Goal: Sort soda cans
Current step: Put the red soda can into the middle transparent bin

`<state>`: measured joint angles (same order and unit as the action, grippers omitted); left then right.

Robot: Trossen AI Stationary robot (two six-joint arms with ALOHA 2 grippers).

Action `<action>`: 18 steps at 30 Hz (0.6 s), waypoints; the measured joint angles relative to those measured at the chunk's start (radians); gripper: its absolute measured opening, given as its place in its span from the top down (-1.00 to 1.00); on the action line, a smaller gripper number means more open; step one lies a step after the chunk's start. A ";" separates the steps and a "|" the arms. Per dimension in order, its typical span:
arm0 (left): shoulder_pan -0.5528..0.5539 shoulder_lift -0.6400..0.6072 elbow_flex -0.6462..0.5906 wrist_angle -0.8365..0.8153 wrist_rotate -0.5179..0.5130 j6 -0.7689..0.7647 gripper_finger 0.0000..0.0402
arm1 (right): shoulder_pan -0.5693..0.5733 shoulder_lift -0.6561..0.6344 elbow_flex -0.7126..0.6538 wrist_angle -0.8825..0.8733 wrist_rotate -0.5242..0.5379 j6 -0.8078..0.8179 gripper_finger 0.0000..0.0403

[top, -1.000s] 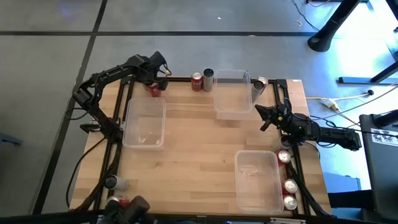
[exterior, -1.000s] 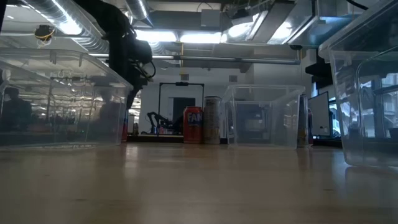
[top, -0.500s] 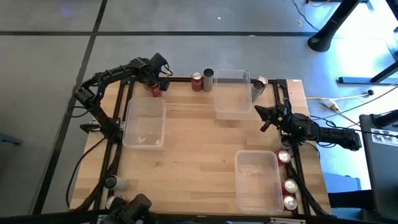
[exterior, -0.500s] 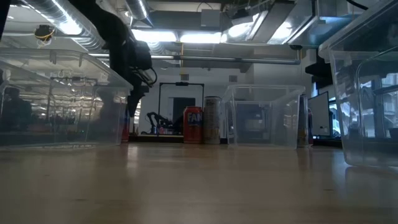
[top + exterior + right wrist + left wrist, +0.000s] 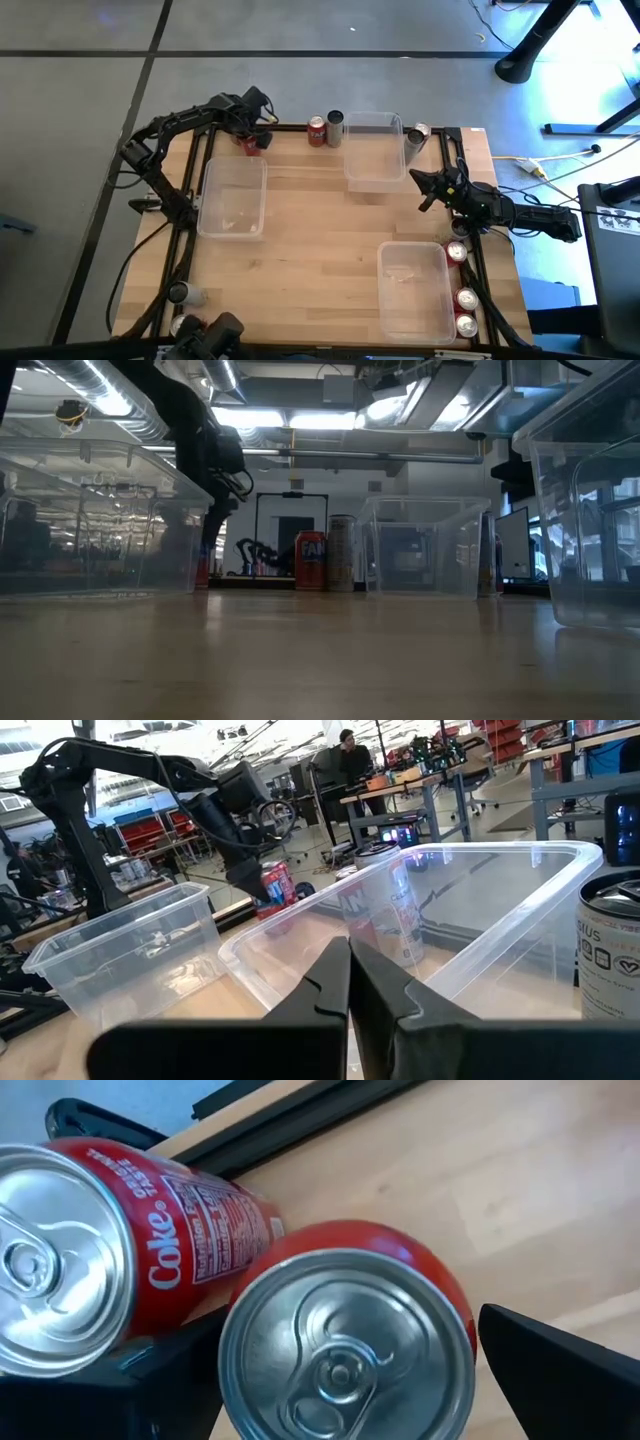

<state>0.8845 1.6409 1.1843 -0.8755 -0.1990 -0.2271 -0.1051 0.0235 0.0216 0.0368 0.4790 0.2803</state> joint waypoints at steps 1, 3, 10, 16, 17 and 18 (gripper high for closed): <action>0.000 0.000 0.000 -0.006 0.000 0.007 -0.87 | 0.000 0.000 0.000 0.000 0.001 0.000 0.97; 0.000 0.000 0.000 -0.008 -0.002 0.020 -0.76 | 0.000 0.000 0.000 0.000 0.005 0.000 0.97; -0.002 0.001 0.008 -0.007 0.001 0.051 -0.46 | 0.000 0.000 0.000 0.000 0.008 0.000 0.97; -0.017 0.000 0.109 -0.106 -0.006 0.099 -0.46 | 0.000 0.000 0.000 0.005 0.008 -0.001 0.97; -0.025 -0.004 0.130 -0.130 -0.010 0.100 -0.46 | 0.000 0.000 0.000 0.006 0.009 -0.001 0.97; -0.036 -0.010 0.152 -0.149 -0.012 0.101 -0.46 | 0.000 0.000 0.000 0.007 0.009 -0.001 0.97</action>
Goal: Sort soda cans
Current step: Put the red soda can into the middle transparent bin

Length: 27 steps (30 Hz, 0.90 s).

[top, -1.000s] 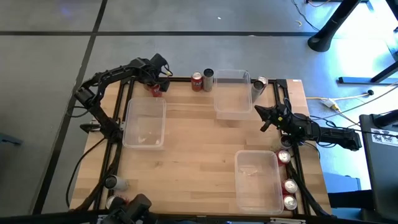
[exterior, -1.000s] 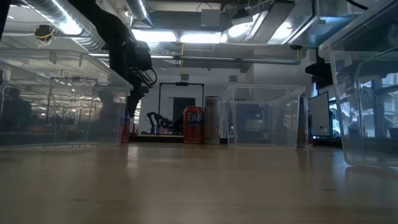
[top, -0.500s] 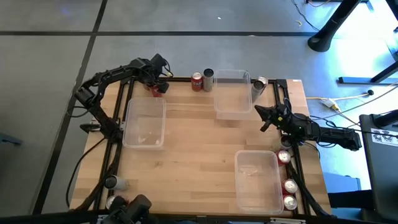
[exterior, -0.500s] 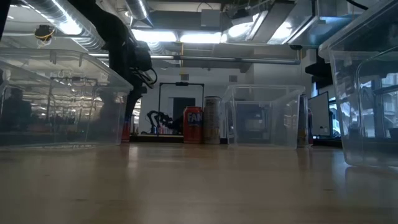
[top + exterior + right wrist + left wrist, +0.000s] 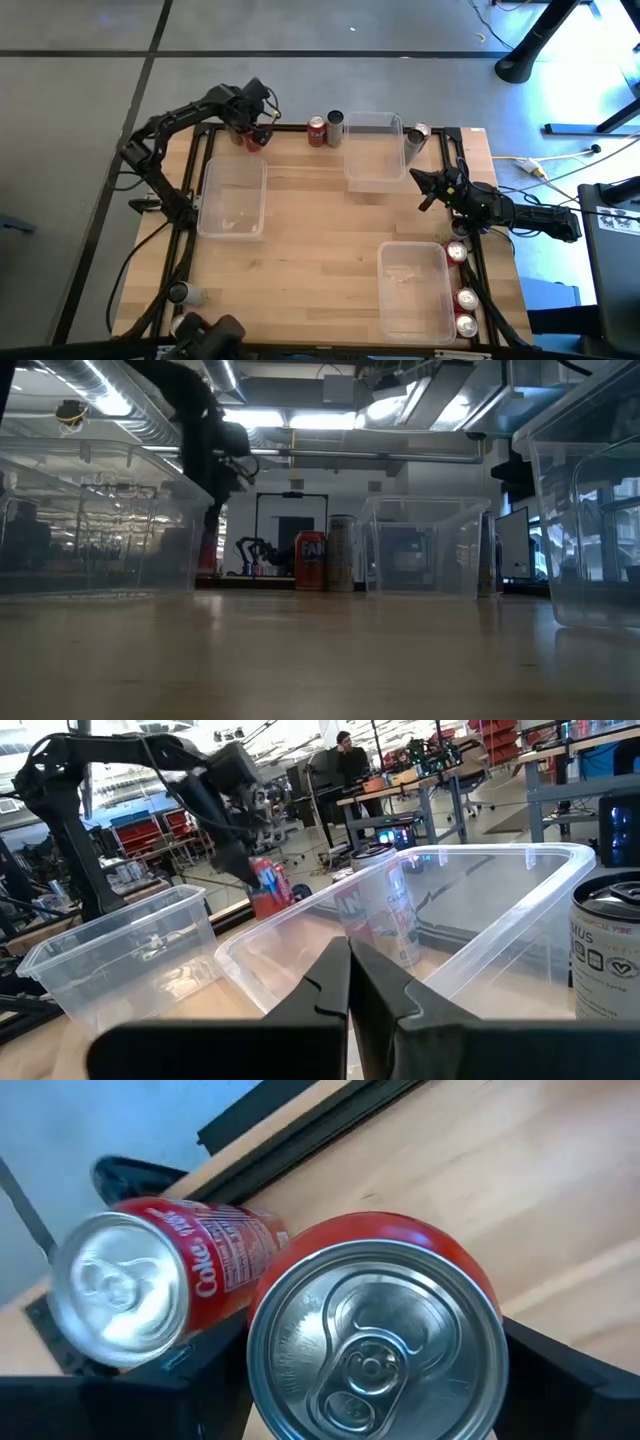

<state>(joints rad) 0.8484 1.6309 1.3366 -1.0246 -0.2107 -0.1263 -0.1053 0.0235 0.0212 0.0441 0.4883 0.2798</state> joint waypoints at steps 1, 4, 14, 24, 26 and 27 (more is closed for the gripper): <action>-0.012 -0.008 0.024 -0.012 -0.002 0.000 -0.46 | 0.000 0.000 0.000 0.000 0.000 0.000 0.97; -0.056 -0.039 0.104 -0.054 -0.006 -0.001 -0.46 | 0.000 0.000 0.000 0.001 0.000 -0.001 0.97; -0.193 -0.138 0.344 -0.355 -0.020 -0.133 -0.47 | 0.000 0.000 0.000 0.005 0.008 -0.045 0.97; -0.381 -0.295 0.390 -0.524 0.001 -0.280 -0.47 | 0.000 0.000 0.000 0.006 0.009 -0.038 0.97; -0.426 -0.327 0.388 -0.530 0.001 -0.315 -0.47 | 0.000 0.000 0.000 0.006 0.017 -0.038 0.97; -0.448 -0.339 0.387 -0.534 -0.002 -0.334 -0.47 | 0.000 0.000 0.000 0.006 0.022 -0.038 0.97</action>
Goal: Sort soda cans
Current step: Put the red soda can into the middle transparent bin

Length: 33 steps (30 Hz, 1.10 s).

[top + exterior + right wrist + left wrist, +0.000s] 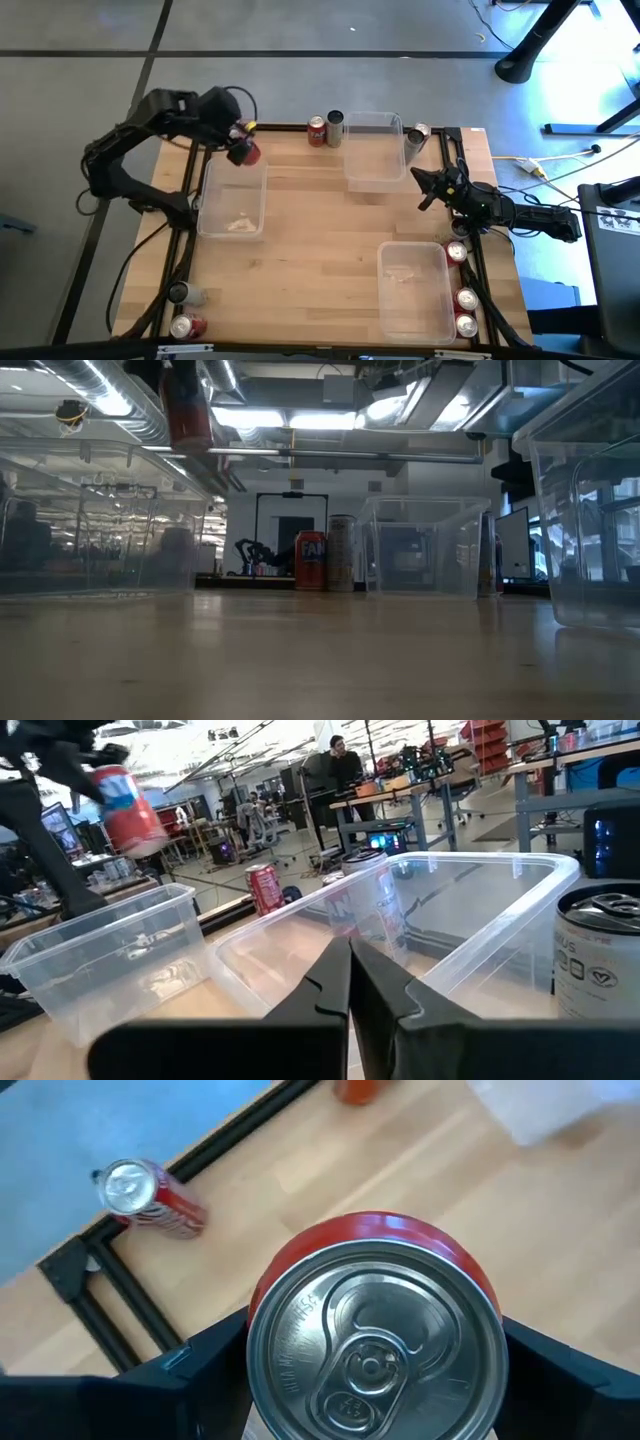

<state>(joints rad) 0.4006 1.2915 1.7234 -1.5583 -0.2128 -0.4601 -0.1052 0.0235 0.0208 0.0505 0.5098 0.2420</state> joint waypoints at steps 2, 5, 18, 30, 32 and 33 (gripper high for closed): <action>-0.043 -0.020 -0.015 -0.005 -0.001 -0.030 -0.47 | 0.000 0.000 0.000 0.000 0.006 0.000 0.97; -0.095 -0.036 -0.052 -0.007 -0.025 -0.066 -0.47 | 0.000 0.000 0.000 0.000 0.005 0.000 0.97; -0.150 -0.043 -0.409 0.135 -0.053 -0.048 -0.47 | 0.000 0.000 0.000 0.000 0.006 0.019 0.97; -0.151 -0.043 -0.650 0.342 -0.028 -0.021 -0.48 | 0.000 0.000 0.000 0.000 0.006 0.045 0.97; -0.152 -0.043 -0.681 0.375 -0.026 -0.030 -0.48 | 0.000 0.000 0.000 0.000 0.007 0.045 0.97; -0.152 -0.043 -0.694 0.388 -0.026 -0.033 -0.48 | 0.000 0.000 0.000 0.000 0.006 0.045 0.97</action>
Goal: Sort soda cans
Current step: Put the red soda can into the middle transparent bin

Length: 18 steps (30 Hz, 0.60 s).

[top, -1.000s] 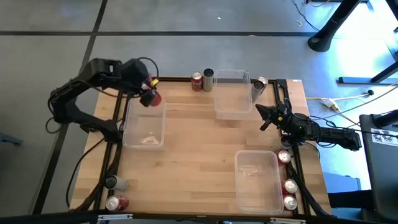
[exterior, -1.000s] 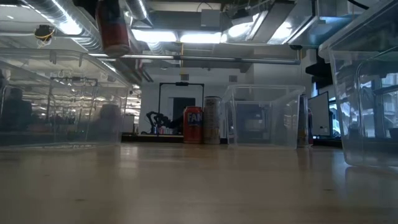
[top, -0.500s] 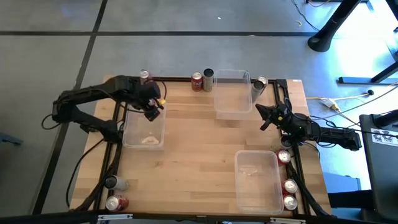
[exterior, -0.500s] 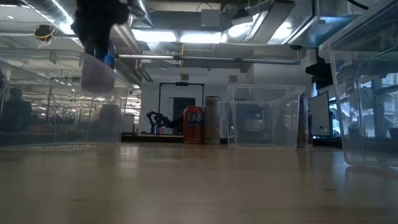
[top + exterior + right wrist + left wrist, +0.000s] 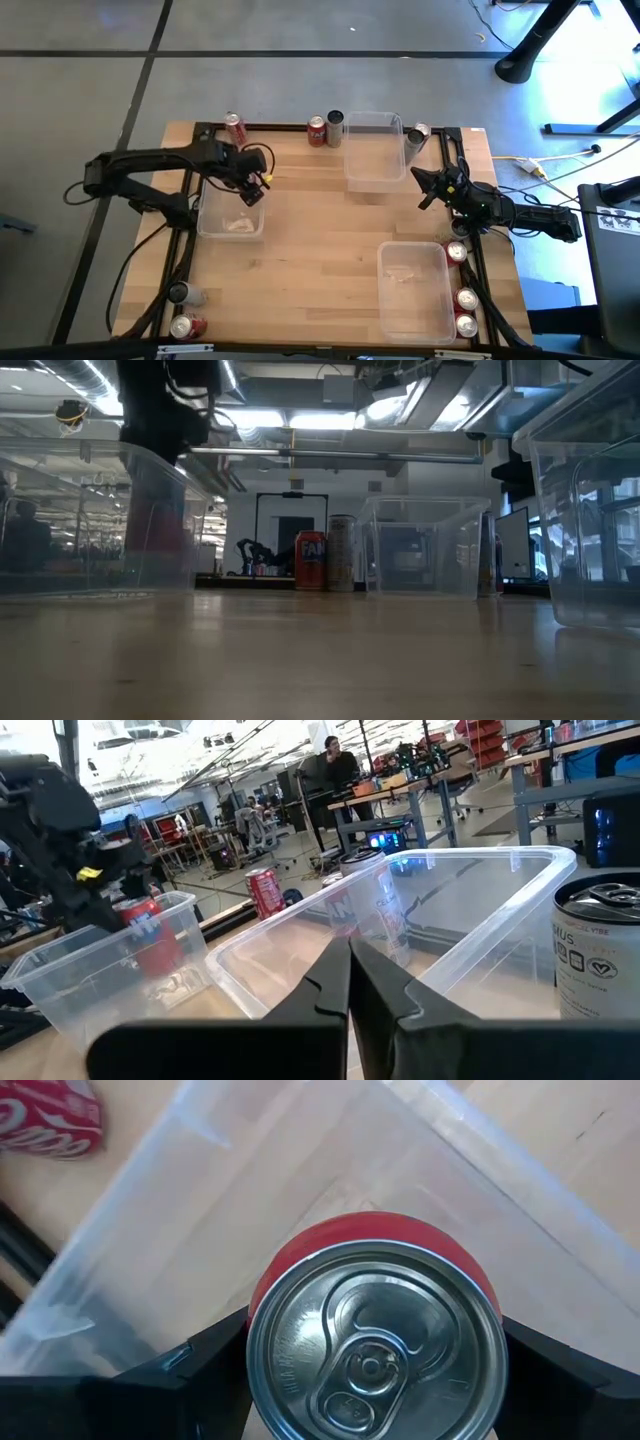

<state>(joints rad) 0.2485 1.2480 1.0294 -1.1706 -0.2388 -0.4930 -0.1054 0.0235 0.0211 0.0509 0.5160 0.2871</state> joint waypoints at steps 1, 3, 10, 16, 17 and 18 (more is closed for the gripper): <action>0.000 0.000 -0.015 0.009 0.000 -0.002 -0.48 | 0.000 0.000 0.000 0.000 0.000 0.000 0.97; 0.001 0.000 -0.046 0.027 0.000 -0.012 -0.48 | 0.000 0.000 0.000 0.000 0.000 0.000 0.97; 0.001 0.004 -0.124 0.125 0.000 -0.023 -0.48 | 0.000 0.000 0.000 0.000 0.000 0.000 0.97; 0.001 0.004 -0.173 0.163 -0.002 -0.023 -0.48 | 0.000 0.000 0.000 0.000 0.000 0.000 0.97; 0.001 0.003 -0.175 0.176 -0.003 -0.023 -0.48 | 0.000 0.000 0.000 0.000 0.000 0.000 0.97; 0.001 0.003 -0.176 0.182 -0.002 -0.022 -0.48 | 0.000 0.000 0.000 0.000 0.000 0.000 0.97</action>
<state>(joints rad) 0.2497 1.2512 0.8533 -0.9886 -0.2412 -0.5146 -0.1055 0.0236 0.0212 0.0509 0.5163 0.2871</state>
